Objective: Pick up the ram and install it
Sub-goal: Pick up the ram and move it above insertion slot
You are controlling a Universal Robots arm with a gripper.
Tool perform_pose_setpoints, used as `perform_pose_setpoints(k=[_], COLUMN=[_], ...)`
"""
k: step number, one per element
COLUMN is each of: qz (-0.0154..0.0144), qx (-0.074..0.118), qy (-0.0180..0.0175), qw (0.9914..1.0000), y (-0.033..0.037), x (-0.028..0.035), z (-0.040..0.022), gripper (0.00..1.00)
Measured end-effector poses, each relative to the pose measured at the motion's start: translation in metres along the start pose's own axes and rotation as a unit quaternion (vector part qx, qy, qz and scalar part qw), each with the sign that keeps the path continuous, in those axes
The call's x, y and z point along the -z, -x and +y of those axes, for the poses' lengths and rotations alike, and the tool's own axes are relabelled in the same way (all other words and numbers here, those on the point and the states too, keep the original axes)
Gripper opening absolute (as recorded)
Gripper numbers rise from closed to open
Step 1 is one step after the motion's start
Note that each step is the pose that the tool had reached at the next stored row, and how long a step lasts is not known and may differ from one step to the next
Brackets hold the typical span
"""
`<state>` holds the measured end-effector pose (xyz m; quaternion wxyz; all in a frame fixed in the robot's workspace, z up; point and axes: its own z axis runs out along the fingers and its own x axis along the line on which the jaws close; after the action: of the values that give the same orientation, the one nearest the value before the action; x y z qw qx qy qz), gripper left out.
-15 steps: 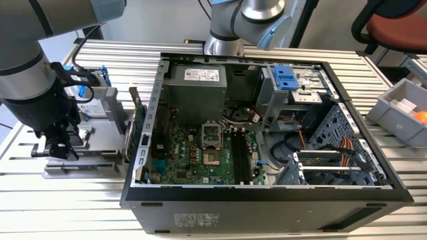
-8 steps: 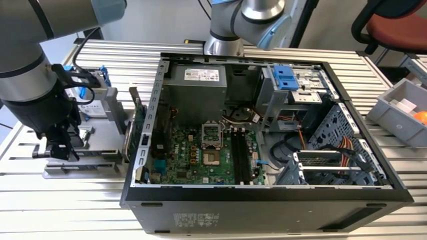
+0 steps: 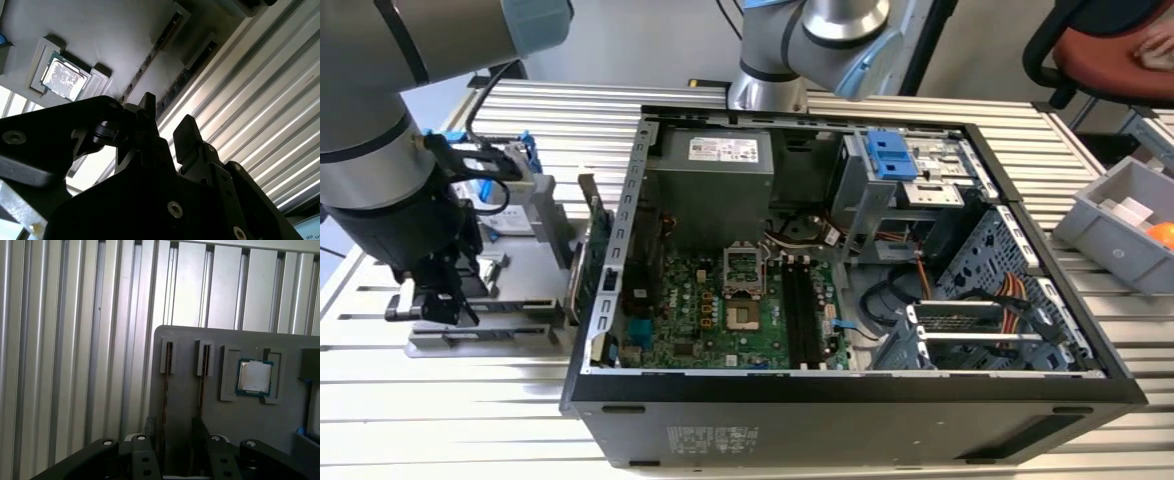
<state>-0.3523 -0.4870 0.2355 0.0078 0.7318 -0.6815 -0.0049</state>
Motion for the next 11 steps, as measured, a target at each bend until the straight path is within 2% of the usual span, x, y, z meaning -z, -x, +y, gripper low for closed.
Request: perform_pose_setpoints(k=[11], qz=[0.0009], qx=[-0.003], qy=[0.0001], qw=[0.99999], y=[-0.0033], x=[-0.0093], z=[0.0], gripper=[1.0])
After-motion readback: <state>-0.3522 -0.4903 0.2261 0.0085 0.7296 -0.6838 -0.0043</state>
